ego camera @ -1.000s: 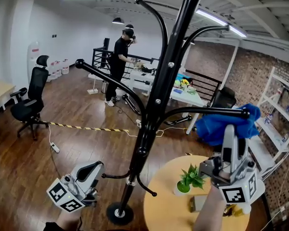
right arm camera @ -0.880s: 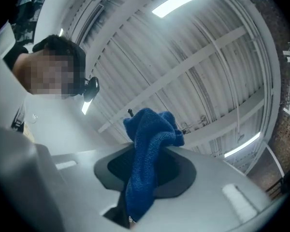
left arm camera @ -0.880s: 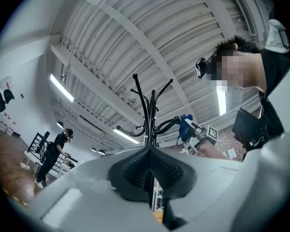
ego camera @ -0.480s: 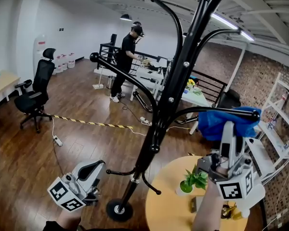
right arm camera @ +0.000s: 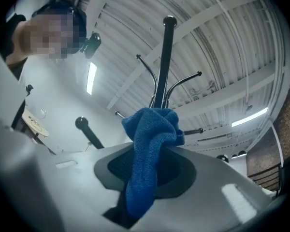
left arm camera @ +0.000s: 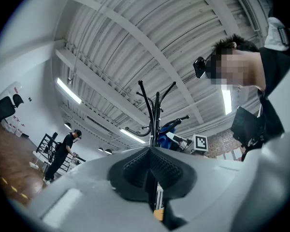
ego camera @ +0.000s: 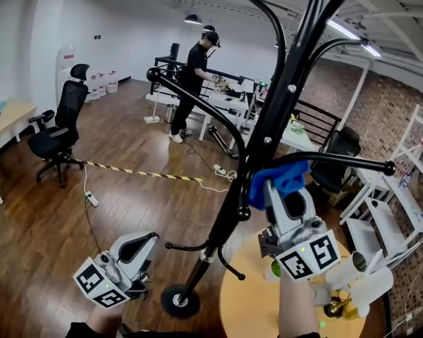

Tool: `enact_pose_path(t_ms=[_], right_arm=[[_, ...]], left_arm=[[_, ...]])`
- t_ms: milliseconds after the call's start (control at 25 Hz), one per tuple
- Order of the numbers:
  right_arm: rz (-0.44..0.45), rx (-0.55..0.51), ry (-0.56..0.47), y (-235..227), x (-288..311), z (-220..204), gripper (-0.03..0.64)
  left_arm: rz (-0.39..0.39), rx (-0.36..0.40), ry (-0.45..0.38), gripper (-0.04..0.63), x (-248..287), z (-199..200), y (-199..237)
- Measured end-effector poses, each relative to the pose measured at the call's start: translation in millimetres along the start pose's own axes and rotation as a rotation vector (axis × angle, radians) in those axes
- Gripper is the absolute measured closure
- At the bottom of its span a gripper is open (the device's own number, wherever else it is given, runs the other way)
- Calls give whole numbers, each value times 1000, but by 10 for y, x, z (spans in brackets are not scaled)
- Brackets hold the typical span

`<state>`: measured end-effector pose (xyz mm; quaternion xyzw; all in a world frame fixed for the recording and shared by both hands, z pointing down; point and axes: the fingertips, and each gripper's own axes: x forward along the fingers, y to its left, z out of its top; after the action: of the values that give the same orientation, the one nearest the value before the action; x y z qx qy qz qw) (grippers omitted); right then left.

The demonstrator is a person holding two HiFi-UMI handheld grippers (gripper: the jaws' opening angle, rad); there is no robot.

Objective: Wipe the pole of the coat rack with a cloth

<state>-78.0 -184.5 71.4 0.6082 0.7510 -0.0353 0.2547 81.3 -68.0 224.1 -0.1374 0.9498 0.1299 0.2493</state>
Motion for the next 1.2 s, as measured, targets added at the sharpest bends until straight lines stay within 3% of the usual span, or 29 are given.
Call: enact_pose_path(t_ms=[240, 480, 760, 840, 1200], right_arm=[[109, -27, 231, 363, -294, -791, 528], [176, 74, 487, 614, -776, -1763, 526], [285, 124, 875, 887, -1258, -2701, 528], [290, 152, 938, 943, -1383, -2806, 528], [276, 259, 975, 862, -1706, -2479, 528]], left_arm=[[6, -13, 7, 593, -45, -23, 13], [17, -21, 17, 594, -87, -39, 10], [23, -46, 20, 593, -100, -101, 6], [14, -51, 25, 593, -76, -131, -10], [-9, -78, 40, 594, 43, -287, -25]])
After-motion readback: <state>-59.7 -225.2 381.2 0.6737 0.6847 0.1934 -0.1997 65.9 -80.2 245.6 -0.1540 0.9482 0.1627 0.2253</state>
